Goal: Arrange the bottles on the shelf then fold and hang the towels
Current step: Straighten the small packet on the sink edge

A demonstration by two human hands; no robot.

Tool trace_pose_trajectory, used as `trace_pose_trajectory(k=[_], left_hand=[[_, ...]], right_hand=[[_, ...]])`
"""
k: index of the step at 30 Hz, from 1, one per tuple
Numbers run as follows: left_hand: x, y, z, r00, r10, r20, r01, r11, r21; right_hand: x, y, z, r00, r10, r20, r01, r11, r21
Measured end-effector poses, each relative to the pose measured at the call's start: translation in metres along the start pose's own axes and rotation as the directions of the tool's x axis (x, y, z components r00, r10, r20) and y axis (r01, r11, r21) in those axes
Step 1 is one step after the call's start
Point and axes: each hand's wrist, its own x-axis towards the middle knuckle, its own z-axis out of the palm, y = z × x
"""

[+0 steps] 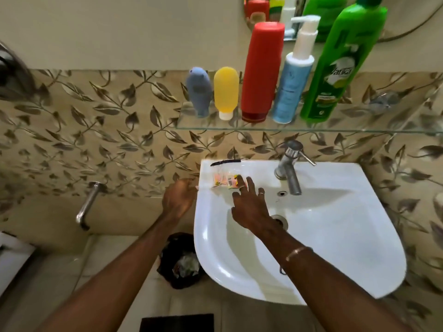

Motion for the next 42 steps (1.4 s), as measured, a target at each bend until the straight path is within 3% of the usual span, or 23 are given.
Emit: trace_pose_trajectory(k=[4,7,9,11,12,14,16,18,20,23,25,29,32,36,38,40,42], left_hand=[[0.019,-0.02,0.017,0.983,0.021,0.182,-0.002,0.994,-0.106],[0.03,-0.034,0.027,0.975,-0.01,0.224,0.054,0.98,-0.191],[0.035,-0.041,0.028,0.967,-0.042,0.25,0.115,0.95,-0.289],[0.04,-0.049,0.026,0.946,-0.057,0.32,0.192,0.893,-0.408],[0.041,-0.051,0.023,0.933,-0.047,0.357,0.21,0.877,-0.433],[0.047,-0.054,0.019,0.908,-0.014,0.42,0.208,0.883,-0.421],[0.051,-0.055,0.014,0.883,0.005,0.47,0.207,0.893,-0.399],[0.054,-0.056,0.01,0.853,0.034,0.521,0.201,0.9,-0.387],[0.058,-0.058,0.008,0.832,0.051,0.552,0.19,0.909,-0.371],[0.064,-0.062,0.004,0.839,0.066,0.54,0.148,0.928,-0.343],[0.068,-0.064,0.001,0.81,0.068,0.582,0.159,0.931,-0.33],[0.07,-0.071,0.006,0.758,0.075,0.648,0.257,0.879,-0.402],[0.067,-0.073,0.012,0.79,0.074,0.608,0.283,0.836,-0.47],[0.064,-0.072,0.017,0.826,0.064,0.56,0.255,0.843,-0.474],[0.064,-0.071,0.018,0.83,0.065,0.554,0.246,0.849,-0.468],[0.064,-0.071,0.019,0.833,0.061,0.55,0.243,0.852,-0.463],[0.065,-0.074,0.021,0.838,0.057,0.543,0.244,0.85,-0.467]], right_hand=[[0.023,-0.007,0.014,0.998,0.056,0.011,-0.055,0.994,-0.093],[0.026,-0.011,0.02,0.992,0.115,0.046,-0.11,0.99,-0.085],[0.019,-0.014,0.019,0.99,0.143,0.011,-0.143,0.99,0.001],[0.006,-0.021,0.018,0.974,0.191,-0.123,-0.152,0.95,0.273],[-0.004,-0.028,0.016,0.955,0.237,-0.177,-0.132,0.876,0.464],[-0.027,-0.05,0.009,0.922,0.353,-0.161,-0.087,0.592,0.801],[-0.051,-0.08,0.004,0.913,0.401,-0.075,-0.056,0.306,0.95],[-0.071,-0.112,0.008,0.924,0.379,-0.048,-0.001,0.128,0.992],[-0.09,-0.144,0.018,0.943,0.32,-0.085,0.065,0.074,0.995],[-0.113,-0.183,0.042,0.934,0.328,-0.139,0.109,0.108,0.988],[-0.123,-0.2,0.072,0.932,0.338,-0.132,0.09,0.138,0.986],[-0.114,-0.212,0.157,0.945,0.3,0.128,-0.175,0.136,0.975],[-0.066,-0.21,0.216,0.875,0.313,0.368,-0.4,0.041,0.916],[0.005,-0.204,0.264,0.773,0.289,0.565,-0.604,0.062,0.795],[0.03,-0.205,0.269,0.724,0.239,0.647,-0.657,-0.045,0.752],[0.048,-0.207,0.277,0.629,0.185,0.755,-0.728,-0.2,0.655],[0.059,-0.21,0.288,0.573,0.135,0.808,-0.761,-0.279,0.586]])
